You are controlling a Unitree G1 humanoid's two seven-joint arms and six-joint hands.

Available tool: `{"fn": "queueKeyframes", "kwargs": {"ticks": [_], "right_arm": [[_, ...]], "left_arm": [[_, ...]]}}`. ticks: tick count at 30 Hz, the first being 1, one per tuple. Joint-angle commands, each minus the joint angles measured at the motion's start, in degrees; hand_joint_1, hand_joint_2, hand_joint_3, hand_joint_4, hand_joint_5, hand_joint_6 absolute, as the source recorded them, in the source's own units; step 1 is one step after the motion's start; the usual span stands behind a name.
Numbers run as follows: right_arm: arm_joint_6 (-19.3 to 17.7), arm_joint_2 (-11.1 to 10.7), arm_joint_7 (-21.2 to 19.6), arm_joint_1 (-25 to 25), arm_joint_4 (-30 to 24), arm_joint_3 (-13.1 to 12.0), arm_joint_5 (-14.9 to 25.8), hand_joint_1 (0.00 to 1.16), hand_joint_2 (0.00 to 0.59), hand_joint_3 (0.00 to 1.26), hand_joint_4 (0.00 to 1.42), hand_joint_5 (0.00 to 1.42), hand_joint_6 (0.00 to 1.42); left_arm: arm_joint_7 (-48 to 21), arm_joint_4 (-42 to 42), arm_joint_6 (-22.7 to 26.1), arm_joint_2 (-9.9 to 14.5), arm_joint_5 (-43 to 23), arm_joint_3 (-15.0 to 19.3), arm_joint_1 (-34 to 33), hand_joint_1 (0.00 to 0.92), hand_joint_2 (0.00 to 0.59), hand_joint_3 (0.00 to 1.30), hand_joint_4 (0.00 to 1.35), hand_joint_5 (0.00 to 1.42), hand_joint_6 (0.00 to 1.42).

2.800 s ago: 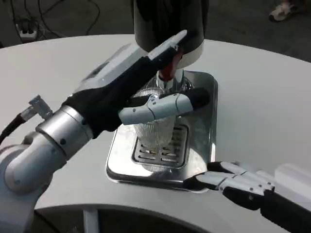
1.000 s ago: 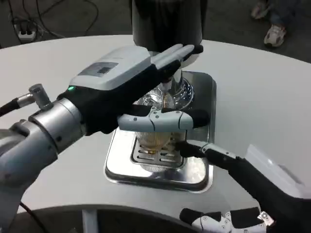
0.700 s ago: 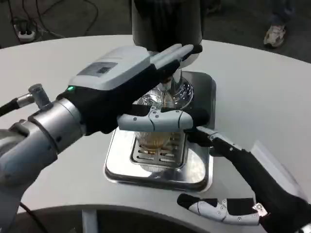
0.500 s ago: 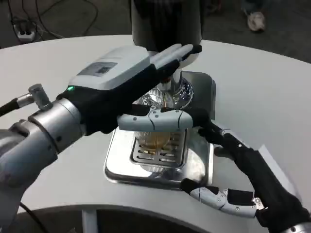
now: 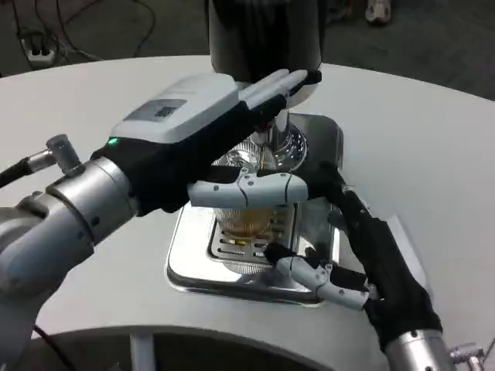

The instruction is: Grasp the cup under the faucet to collect the drink, then remove the cup.

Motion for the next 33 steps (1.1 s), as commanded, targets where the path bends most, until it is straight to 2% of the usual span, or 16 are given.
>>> {"fn": "queueKeyframes", "kwargs": {"ticks": [1, 4, 8, 19, 33], "right_arm": [[-2.2, 2.2, -3.1, -2.8, 4.6, 0.7, 0.0, 0.83, 0.174, 0.07, 0.08, 0.06, 0.11], [-3.0, 3.5, -5.2, -5.5, 8.8, 0.8, -0.1, 0.83, 0.174, 0.07, 0.08, 0.06, 0.11], [-3.9, 4.1, -6.9, -7.7, 12.1, 1.0, -0.2, 0.83, 0.174, 0.07, 0.08, 0.06, 0.11], [-4.5, 5.2, -8.8, -10.4, 15.0, 2.0, 0.1, 0.83, 0.174, 0.07, 0.08, 0.05, 0.12], [-5.6, 6.6, -14.2, -14.7, 20.3, 4.1, -1.9, 0.83, 0.164, 0.06, 0.05, 0.00, 0.06]], "left_arm": [[-3.5, 1.1, 1.1, 0.7, 0.9, -2.2, 2.5, 0.000, 0.158, 0.04, 0.02, 0.12, 0.04], [-3.7, 1.2, 1.0, 0.9, 1.2, -2.4, 2.4, 0.000, 0.159, 0.04, 0.02, 0.12, 0.04], [-4.5, 1.2, 0.4, 1.6, 1.3, -2.7, 2.1, 0.000, 0.160, 0.04, 0.02, 0.12, 0.04], [-5.3, 1.0, -0.4, 3.5, 1.2, -2.2, 1.7, 0.000, 0.162, 0.04, 0.02, 0.12, 0.01], [-6.0, 0.9, -0.4, 4.9, 1.3, -2.1, 1.5, 0.000, 0.165, 0.03, 0.02, 0.12, 0.00]]}}
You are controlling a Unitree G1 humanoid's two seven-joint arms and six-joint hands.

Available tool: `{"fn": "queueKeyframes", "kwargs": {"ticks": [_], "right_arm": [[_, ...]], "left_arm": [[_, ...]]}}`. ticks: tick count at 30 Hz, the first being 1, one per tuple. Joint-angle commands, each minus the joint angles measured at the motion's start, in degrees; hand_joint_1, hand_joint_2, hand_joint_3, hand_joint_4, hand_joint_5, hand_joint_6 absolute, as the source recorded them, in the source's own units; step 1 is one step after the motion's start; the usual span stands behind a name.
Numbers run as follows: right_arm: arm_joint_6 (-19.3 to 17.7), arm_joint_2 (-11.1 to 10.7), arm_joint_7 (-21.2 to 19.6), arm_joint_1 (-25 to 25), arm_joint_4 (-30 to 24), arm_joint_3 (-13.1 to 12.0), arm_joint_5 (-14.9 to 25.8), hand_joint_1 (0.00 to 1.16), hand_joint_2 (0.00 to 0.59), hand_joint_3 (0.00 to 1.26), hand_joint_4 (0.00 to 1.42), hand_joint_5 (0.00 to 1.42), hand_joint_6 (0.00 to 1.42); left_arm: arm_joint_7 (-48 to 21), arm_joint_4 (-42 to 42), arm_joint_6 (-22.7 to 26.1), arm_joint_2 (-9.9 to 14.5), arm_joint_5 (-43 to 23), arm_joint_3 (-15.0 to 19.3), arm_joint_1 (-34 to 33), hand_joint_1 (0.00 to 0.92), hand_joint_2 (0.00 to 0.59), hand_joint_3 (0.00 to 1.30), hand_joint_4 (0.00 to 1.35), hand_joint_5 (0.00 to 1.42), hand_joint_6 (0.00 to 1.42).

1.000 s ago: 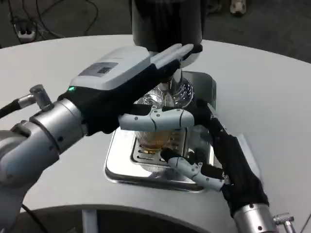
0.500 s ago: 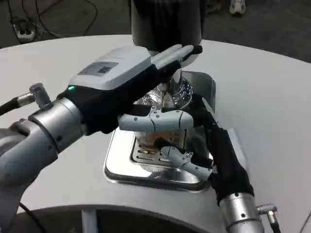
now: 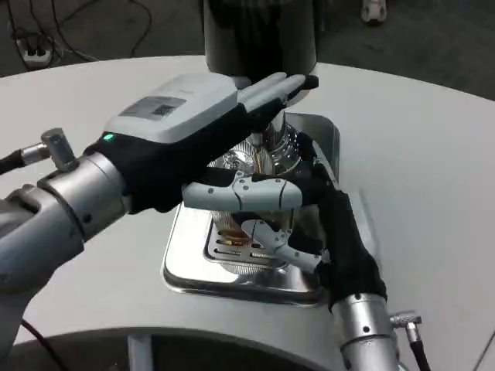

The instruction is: Grasp the cup under the faucet to collect the drink, then remove the cup.

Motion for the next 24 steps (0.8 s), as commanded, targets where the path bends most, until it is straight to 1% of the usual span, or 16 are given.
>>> {"fn": "queueKeyframes", "kwargs": {"ticks": [1, 9, 13, 16, 24], "right_arm": [[-1.5, 2.2, -1.5, -1.5, 2.7, 0.9, -0.3, 0.83, 0.163, 0.05, 0.04, 0.00, 0.05], [-2.3, 2.6, -2.6, -3.7, 6.3, 1.1, -0.4, 0.82, 0.163, 0.05, 0.03, 0.00, 0.04], [-2.7, 2.5, -2.8, -4.9, 8.4, 0.7, -0.3, 0.82, 0.163, 0.04, 0.02, 0.00, 0.04], [-3.4, 2.5, -3.2, -6.4, 11.1, 0.1, -0.3, 0.82, 0.163, 0.03, 0.01, 0.00, 0.03], [-4.5, 2.6, -3.8, -8.5, 15.1, -0.1, -0.5, 0.82, 0.163, 0.02, 0.00, 0.00, 0.03]], "left_arm": [[-4.7, 1.2, 0.8, 1.4, 0.9, -2.1, 2.0, 0.000, 0.165, 0.03, 0.02, 0.12, 0.00], [-5.3, 1.3, 0.8, 1.6, 1.0, -2.5, 1.6, 0.000, 0.166, 0.03, 0.02, 0.11, 0.00], [-5.5, 1.5, 0.7, 1.8, 0.9, -2.3, 1.6, 0.000, 0.166, 0.02, 0.02, 0.11, 0.00], [-5.7, 1.8, 0.6, 2.0, 0.8, -2.0, 1.6, 0.000, 0.166, 0.02, 0.02, 0.11, 0.00], [-5.9, 2.0, 0.5, 2.1, 0.6, -1.6, 1.5, 0.000, 0.166, 0.02, 0.02, 0.11, 0.00]]}}
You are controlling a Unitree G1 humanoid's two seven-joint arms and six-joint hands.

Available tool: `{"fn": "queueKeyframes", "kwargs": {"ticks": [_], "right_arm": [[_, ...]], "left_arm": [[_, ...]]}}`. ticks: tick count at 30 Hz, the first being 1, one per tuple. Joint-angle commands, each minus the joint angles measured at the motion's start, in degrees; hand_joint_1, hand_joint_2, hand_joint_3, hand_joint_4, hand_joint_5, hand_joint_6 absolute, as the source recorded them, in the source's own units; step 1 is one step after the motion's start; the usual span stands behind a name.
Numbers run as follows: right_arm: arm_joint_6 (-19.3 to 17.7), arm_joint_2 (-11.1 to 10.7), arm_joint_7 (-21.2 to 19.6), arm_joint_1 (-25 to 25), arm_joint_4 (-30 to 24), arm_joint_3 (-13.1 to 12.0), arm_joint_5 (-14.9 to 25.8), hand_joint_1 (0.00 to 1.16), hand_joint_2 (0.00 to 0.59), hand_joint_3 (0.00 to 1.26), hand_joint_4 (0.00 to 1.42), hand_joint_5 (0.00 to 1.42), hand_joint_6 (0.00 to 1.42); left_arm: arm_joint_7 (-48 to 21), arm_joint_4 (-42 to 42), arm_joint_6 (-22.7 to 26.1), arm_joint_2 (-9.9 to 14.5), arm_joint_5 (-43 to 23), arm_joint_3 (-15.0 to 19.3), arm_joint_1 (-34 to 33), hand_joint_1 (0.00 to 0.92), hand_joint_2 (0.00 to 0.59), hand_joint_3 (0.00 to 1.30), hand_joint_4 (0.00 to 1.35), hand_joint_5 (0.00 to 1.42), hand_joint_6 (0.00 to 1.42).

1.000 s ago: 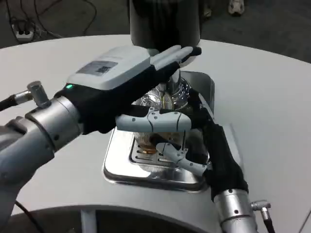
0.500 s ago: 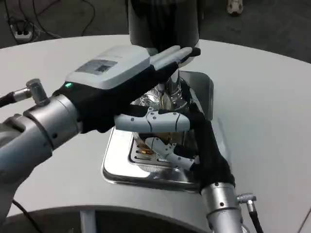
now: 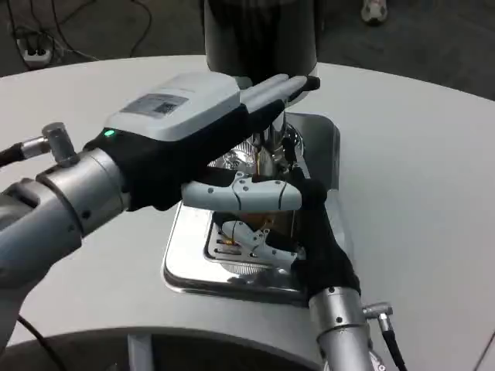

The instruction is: Grasp the cup under the faucet to collect the drink, then remove the cup.

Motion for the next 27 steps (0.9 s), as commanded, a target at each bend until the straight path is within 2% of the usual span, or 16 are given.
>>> {"fn": "queueKeyframes", "kwargs": {"ticks": [1, 8, 14, 27], "right_arm": [[-1.7, 0.9, -1.0, -2.0, 2.5, 0.0, -0.1, 0.82, 0.162, 0.02, 0.00, 0.00, 0.03], [-2.6, 1.2, -2.3, -4.1, 6.0, -0.1, -0.2, 0.81, 0.160, 0.01, 0.00, 0.00, 0.03], [-2.6, 1.6, -3.5, -5.2, 6.8, 0.4, -0.7, 0.81, 0.159, 0.01, 0.00, 0.00, 0.03], [0.2, 3.2, -7.0, -6.2, 7.5, 2.1, -2.2, 0.84, 0.165, 0.01, 0.06, 0.06, 0.07]], "left_arm": [[-4.3, 1.8, 0.6, 1.5, 0.5, -1.6, 2.5, 0.000, 0.166, 0.02, 0.02, 0.11, 0.00], [-4.5, 2.3, 0.4, 1.6, 0.5, -1.7, 2.3, 0.000, 0.167, 0.02, 0.02, 0.12, 0.00], [-4.5, 2.6, 0.2, 1.8, 0.6, -1.7, 2.1, 0.000, 0.167, 0.02, 0.02, 0.12, 0.00], [-4.6, 2.9, -0.2, 2.7, 0.0, -0.4, 3.1, 0.000, 0.169, 0.02, 0.03, 0.12, 0.00]]}}
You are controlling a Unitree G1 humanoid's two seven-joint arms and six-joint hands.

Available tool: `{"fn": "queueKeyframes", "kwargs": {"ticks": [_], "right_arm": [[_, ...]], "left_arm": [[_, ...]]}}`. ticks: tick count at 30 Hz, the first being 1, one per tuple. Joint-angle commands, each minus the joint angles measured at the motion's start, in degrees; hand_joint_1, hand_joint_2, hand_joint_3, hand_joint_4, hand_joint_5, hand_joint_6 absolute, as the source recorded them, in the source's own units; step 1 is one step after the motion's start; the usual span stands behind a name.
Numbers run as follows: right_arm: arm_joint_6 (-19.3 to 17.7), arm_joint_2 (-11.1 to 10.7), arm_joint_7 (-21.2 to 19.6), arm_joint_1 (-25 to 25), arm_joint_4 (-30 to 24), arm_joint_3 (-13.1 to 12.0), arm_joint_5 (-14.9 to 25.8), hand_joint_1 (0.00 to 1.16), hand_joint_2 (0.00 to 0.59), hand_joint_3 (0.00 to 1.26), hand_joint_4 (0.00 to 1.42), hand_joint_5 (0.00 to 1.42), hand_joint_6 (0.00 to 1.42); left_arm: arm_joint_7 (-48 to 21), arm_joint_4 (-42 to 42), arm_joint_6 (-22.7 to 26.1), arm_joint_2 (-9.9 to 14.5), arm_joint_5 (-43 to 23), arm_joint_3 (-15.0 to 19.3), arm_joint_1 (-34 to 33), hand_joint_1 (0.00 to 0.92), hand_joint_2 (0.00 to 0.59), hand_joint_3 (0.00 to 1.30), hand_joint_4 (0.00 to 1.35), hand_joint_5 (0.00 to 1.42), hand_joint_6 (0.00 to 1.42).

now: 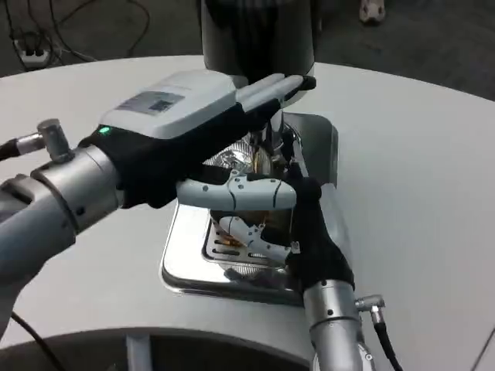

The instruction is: Grasp the cup under the faucet to collect the drink, then remove the cup.

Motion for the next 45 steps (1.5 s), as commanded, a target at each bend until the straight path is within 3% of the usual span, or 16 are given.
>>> {"fn": "queueKeyframes", "kwargs": {"ticks": [1, 19, 24, 30, 45], "right_arm": [[1.2, 3.7, -1.5, -1.9, 0.8, 0.7, -0.5, 0.85, 0.167, 0.02, 0.07, 0.06, 0.07], [3.0, 4.3, -2.7, -2.2, -0.8, 3.0, -0.4, 0.84, 0.171, 0.07, 0.23, 0.22, 0.14], [3.6, 4.2, -1.1, -2.1, -0.9, 3.1, 0.3, 0.82, 0.161, 0.03, 0.10, 0.11, 0.11], [3.9, 4.5, -0.4, -3.0, -0.6, 3.3, 0.9, 0.79, 0.163, 0.01, 0.06, 0.05, 0.07], [3.7, 5.5, -0.9, -2.9, -1.7, 4.7, 0.6, 0.78, 0.164, 0.00, 0.06, 0.04, 0.06]], "left_arm": [[-4.2, 1.9, 0.8, 1.9, 0.5, -0.9, 3.4, 0.000, 0.169, 0.02, 0.03, 0.12, 0.00], [-4.6, 1.5, 0.5, 2.5, 0.1, 0.6, 4.7, 0.000, 0.170, 0.03, 0.03, 0.12, 0.00], [-4.6, 1.2, 0.7, 2.6, 0.0, 0.6, 4.9, 0.000, 0.171, 0.03, 0.03, 0.12, 0.00], [-4.7, 0.6, 1.0, 2.9, 0.0, 1.0, 5.4, 0.000, 0.175, 0.03, 0.03, 0.12, 0.00], [-4.9, 0.1, 1.3, 3.0, 0.0, 1.8, 5.9, 0.000, 0.184, 0.03, 0.03, 0.12, 0.00]]}}
